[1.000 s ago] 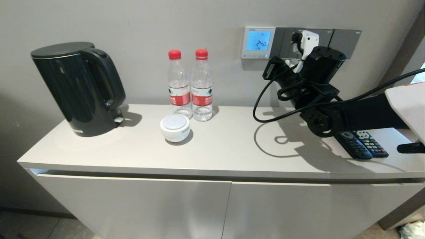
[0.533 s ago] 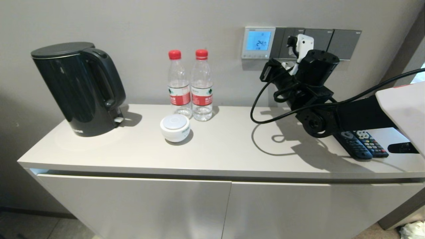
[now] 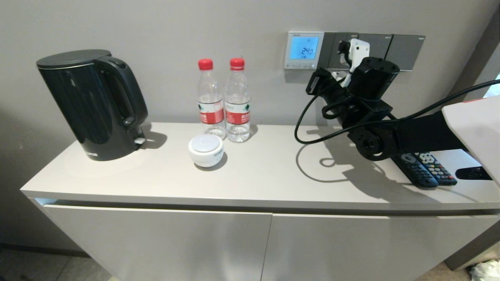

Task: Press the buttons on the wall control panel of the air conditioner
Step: Turn off the central air conditioner

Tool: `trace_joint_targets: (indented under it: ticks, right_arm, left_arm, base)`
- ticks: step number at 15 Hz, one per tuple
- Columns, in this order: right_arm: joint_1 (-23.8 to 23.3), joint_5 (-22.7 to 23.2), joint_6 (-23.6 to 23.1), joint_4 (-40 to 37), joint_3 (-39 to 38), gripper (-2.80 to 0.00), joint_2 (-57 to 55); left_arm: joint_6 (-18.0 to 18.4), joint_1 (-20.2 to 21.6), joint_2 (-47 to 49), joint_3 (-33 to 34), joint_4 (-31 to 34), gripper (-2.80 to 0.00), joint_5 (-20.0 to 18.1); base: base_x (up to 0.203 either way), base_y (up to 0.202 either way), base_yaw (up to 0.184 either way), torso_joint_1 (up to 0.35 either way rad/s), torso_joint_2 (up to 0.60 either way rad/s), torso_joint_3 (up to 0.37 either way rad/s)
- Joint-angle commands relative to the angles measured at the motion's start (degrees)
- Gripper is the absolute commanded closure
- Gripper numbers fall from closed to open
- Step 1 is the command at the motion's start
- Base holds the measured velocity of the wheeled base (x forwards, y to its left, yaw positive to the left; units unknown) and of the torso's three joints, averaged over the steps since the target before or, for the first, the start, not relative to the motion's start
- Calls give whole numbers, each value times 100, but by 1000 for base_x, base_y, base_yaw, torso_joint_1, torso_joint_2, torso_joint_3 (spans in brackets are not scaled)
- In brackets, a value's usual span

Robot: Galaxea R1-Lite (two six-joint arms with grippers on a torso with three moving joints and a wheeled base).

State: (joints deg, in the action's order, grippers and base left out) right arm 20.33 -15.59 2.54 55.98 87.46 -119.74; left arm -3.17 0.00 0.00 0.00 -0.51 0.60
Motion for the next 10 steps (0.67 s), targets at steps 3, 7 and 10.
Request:
trace_joint_targets:
  ticks: [3, 7, 10]
  right_arm:
    - [-3, -5, -7, -8, 96, 0, -120]
    - [-12, -5, -7, -8, 96, 0, -120]
    - [-3, -14, 0, 10, 62, 0, -76]
  left_arm:
    - [-8, 0, 0, 0, -2, 0, 2]
    - [-8, 0, 0, 0, -9, 0, 2]
    - [-8, 0, 0, 0, -2, 0, 2]
  base:
    - [0, 0, 0, 0, 0, 0]
    - [0, 0, 0, 0, 0, 0]
    - [0, 0, 0, 0, 0, 0]
